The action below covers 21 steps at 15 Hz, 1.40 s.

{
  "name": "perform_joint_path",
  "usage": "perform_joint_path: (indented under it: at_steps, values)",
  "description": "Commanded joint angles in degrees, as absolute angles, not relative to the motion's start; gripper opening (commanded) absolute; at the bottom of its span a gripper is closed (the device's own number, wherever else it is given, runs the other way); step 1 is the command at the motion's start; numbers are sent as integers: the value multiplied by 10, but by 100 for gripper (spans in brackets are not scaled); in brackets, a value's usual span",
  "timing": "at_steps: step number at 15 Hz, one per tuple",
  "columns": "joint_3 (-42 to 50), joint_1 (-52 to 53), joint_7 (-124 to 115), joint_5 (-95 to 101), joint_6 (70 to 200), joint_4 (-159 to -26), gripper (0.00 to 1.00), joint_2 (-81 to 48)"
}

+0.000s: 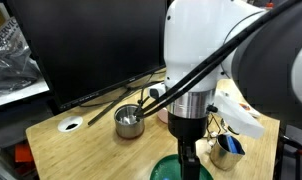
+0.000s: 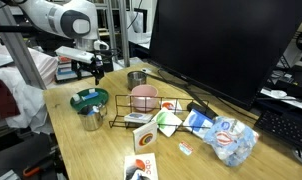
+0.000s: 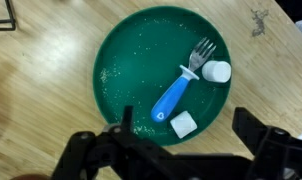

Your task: Remove the fork from the green plate and place it inside the pink mug

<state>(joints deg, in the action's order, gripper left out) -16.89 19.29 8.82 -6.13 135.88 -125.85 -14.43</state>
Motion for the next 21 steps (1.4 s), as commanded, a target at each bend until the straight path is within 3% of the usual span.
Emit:
perform_joint_path:
  at_steps: [1, 21]
  values:
    - [-176, 185, 87, -57, 1355, -1245, 100, -169]
    - [-180, 204, 56, 24, 1423, -1225, 100, -251]
